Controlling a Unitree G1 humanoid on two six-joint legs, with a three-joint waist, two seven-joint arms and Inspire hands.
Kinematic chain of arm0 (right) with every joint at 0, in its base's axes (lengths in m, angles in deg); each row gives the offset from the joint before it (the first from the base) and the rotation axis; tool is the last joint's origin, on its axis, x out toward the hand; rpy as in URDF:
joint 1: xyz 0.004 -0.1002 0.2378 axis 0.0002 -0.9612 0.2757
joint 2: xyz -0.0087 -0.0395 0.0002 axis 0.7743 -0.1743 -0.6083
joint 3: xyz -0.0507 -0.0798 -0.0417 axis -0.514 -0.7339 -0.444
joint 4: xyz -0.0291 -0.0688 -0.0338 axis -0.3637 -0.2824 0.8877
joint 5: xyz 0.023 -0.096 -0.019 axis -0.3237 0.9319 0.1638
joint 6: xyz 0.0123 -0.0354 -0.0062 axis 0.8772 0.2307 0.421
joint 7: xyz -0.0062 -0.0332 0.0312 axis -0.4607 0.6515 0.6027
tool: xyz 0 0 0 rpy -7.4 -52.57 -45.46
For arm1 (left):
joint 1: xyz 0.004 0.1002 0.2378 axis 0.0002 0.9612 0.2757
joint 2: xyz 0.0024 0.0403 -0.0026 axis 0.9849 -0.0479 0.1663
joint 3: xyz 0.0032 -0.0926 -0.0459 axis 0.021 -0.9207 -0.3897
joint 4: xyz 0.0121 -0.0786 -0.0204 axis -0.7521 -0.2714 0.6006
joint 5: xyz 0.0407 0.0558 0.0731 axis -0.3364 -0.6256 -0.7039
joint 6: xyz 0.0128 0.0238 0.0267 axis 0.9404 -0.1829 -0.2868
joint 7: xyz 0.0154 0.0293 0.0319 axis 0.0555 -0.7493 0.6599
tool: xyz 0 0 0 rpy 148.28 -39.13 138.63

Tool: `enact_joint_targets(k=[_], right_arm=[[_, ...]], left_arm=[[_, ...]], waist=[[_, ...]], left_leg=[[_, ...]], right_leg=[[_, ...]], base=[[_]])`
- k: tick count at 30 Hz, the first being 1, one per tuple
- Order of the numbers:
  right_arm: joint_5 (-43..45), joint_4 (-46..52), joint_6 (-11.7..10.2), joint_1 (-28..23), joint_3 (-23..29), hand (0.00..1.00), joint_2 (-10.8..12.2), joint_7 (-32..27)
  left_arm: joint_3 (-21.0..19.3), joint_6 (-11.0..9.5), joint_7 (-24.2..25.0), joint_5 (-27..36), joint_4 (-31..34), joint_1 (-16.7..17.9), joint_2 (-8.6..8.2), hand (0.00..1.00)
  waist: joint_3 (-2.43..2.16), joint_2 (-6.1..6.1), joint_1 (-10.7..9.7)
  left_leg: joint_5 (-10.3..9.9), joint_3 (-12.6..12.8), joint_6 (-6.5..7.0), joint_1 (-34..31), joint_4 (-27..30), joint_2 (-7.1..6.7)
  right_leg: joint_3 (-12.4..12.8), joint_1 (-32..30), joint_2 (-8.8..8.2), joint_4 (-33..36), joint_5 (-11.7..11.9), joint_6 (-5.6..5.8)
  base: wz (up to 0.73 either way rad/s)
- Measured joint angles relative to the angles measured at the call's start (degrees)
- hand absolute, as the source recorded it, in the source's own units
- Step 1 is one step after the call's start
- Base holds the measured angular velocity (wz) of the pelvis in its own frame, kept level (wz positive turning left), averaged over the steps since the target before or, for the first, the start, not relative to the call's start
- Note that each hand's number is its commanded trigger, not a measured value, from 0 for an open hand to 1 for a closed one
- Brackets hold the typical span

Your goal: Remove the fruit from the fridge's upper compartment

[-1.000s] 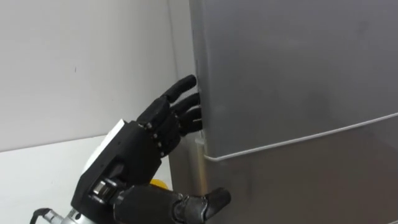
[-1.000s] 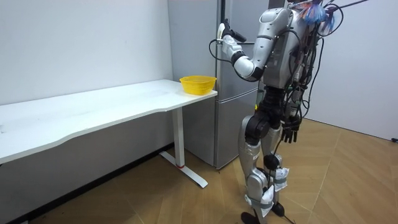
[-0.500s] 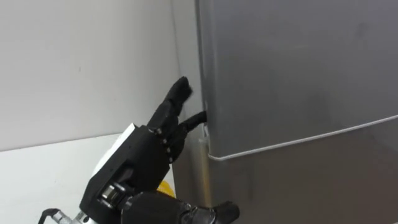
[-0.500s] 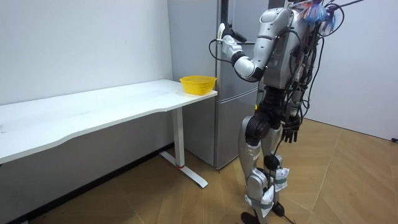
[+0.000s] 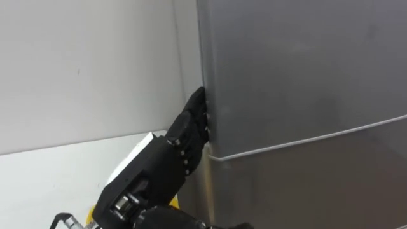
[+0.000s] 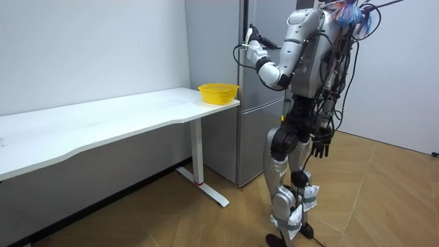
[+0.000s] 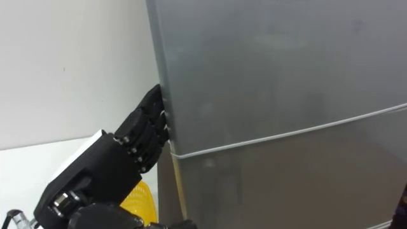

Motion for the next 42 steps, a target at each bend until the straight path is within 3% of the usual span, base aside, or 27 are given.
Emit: enact_joint_targets(k=[5,6,7,8,13,14,16,17,28,29,42], right_arm=[[0.0,0.1,0.0,0.0,-2.2,0.0,0.0,0.1],[0.0,0.1,0.0,0.0,-2.2,0.0,0.0,0.1],[0.0,0.2,-0.1,0.0,-2.2,0.0,0.0,0.1],[0.0,0.2,0.0,0.0,-2.2,0.0,0.0,0.1],[0.0,0.2,0.0,0.0,-2.2,0.0,0.0,0.2],[0.0,0.2,0.0,0.0,-2.2,0.0,0.0,0.2],[0.0,0.2,0.0,0.1,-2.2,0.0,0.0,0.2],[0.0,0.2,0.0,0.1,-2.2,0.0,0.0,0.2],[0.8,0.1,-0.1,0.4,-2.3,0.0,0.0,0.6],[0.8,0.2,-0.2,0.4,-2.2,0.0,0.0,0.6],[0.8,0.2,-0.5,-0.1,-5.1,0.0,-0.2,0.6]], left_arm=[[0.3,0.0,0.0,3.1,-0.1,0.0,0.01,0.0],[0.3,0.0,0.0,3.2,-0.1,0.0,0.01,0.21],[0.4,0.0,0.0,4.0,-0.1,0.0,0.01,0.84],[0.4,0.0,0.0,5.0,-0.1,0.0,0.02,1.0],[0.2,-0.3,-0.4,5.4,-0.5,0.0,-0.12,1.0],[-0.6,-0.5,-0.7,5.4,-0.9,0.0,-0.37,0.62],[-0.9,-0.6,-0.6,6.4,-0.9,0.0,-0.29,0.04],[-0.7,-0.6,-0.4,7.0,-0.9,0.1,-0.16,0.0],[1.7,-1.0,1.5,7.6,-1.3,0.0,0.48,0.0],[2.3,-1.0,1.0,7.3,-1.6,0.0,-0.14,0.0],[2.3,-1.1,1.3,7.4,-2.0,-0.2,-0.14,0.0]], waist=[[0.08,-0.18,-0.2],[0.07,-0.16,-0.2],[0.03,-0.1,-0.2],[-0.03,0.01,-0.2],[-0.18,0.27,-0.2],[-0.23,0.37,-0.2],[-0.24,0.39,-0.1],[-0.25,0.42,-0.1],[-0.06,0.3,-0.2],[-0.09,0.38,-0.4],[-0.17,0.08,-0.5]], left_leg=[[0.0,0.0,0.0,-0.4,0.0,-0.05],[0.0,0.0,0.0,-0.5,0.0,-0.05],[0.0,0.0,0.0,-0.8,0.1,-0.06],[0.0,0.0,0.01,-1.0,0.1,-0.06],[0.0,0.1,0.04,-1.1,0.1,-0.08],[0.0,0.1,0.06,-1.2,0.1,-0.09],[0.1,0.1,0.09,-1.3,0.1,-0.12],[0.1,0.1,0.1,-1.3,0.1,-0.17],[0.3,1.6,0.57,-1.1,0.1,-0.25],[0.3,1.6,0.59,-1.1,0.1,-0.25],[0.4,2.6,0.73,-1.2,0.1,-0.15]], right_leg=[[-0.2,-0.3,-0.07,-0.1,0.0,0.01],[-0.2,-0.4,-0.07,-0.1,0.0,0.01],[-0.2,-0.6,-0.08,-0.1,0.0,0.02],[-0.4,-0.8,-0.11,0.0,0.0,0.06],[-1.4,-0.5,-0.3,0.0,0.1,0.09],[-1.6,-0.4,-0.35,-0.1,0.1,0.09],[-1.7,-0.4,-0.39,-0.1,0.1,0.1],[-1.7,-0.4,-0.44,-0.1,0.1,0.11],[-1.6,-0.2,-0.73,0.0,0.1,0.29],[-1.6,-0.3,-0.72,0.0,0.1,0.3],[-1.1,-1.0,-0.8,0.9,0.1,0.32]], base=[[0.02],[0.0],[0.03],[0.04],[0.08],[0.11],[0.08],[0.07],[0.01],[0.0],[-0.02]])
